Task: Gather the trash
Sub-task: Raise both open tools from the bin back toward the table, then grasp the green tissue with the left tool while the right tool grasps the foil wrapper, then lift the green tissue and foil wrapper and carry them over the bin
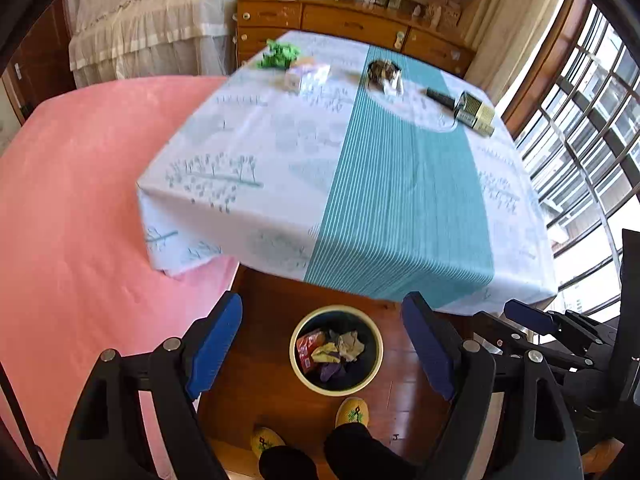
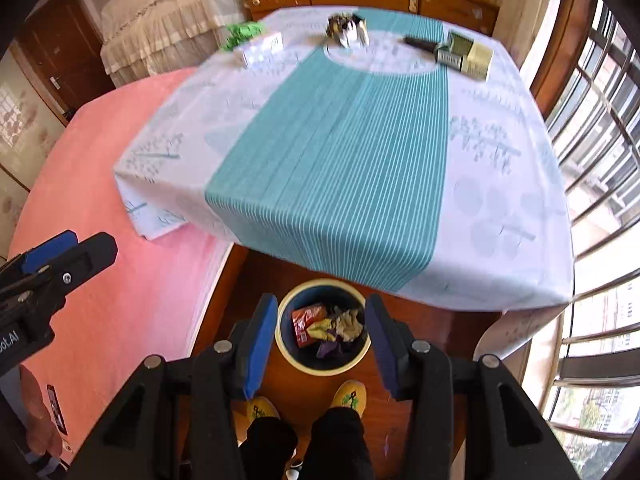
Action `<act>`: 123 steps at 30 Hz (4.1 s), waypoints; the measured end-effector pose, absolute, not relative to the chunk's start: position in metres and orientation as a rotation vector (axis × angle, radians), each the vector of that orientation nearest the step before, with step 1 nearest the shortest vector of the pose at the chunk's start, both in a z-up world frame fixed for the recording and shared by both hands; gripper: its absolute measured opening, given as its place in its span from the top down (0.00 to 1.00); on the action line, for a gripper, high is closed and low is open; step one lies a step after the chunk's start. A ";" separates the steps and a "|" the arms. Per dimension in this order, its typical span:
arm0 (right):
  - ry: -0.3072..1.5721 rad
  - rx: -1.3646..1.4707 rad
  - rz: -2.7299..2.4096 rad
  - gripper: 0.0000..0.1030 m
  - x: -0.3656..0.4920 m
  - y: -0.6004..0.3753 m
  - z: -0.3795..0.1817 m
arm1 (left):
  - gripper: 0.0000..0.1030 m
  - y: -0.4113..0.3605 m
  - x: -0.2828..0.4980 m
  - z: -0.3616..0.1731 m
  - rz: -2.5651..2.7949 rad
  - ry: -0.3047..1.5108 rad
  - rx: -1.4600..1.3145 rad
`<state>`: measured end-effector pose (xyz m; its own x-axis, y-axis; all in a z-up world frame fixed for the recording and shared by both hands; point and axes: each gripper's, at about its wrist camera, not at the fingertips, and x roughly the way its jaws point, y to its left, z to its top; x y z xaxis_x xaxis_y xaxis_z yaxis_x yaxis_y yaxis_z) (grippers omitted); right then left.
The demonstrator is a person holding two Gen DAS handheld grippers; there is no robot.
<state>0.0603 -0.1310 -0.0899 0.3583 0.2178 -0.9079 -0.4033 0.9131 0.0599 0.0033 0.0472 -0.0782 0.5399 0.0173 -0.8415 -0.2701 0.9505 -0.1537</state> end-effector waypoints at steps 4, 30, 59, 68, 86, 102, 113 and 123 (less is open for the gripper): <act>1.085 -0.169 0.416 0.55 0.074 -0.138 -0.059 | 0.22 0.041 0.008 -0.038 0.197 0.937 -0.227; 0.915 -0.113 0.505 0.55 0.193 -0.138 0.004 | 0.22 0.046 0.098 0.030 0.314 0.846 -0.214; 1.035 0.068 0.220 0.55 0.401 -0.008 -0.057 | 0.22 0.256 0.386 -0.063 0.074 1.111 -0.203; 1.093 0.101 0.166 0.47 0.463 0.000 -0.086 | 0.22 0.271 0.464 -0.092 -0.005 1.182 -0.224; 1.158 0.101 0.223 0.47 0.498 0.009 -0.113 | 0.47 0.285 0.512 -0.155 -0.077 1.342 -0.365; 1.098 0.091 0.260 0.59 0.463 -0.006 -0.094 | 0.67 0.279 0.480 -0.129 -0.011 1.244 -0.316; 1.059 0.167 0.346 0.59 0.373 -0.045 -0.037 | 0.67 0.244 0.372 -0.051 0.005 1.119 -0.319; 1.012 0.112 0.542 0.59 0.270 -0.092 0.014 | 0.67 0.172 0.242 0.001 0.037 1.017 -0.363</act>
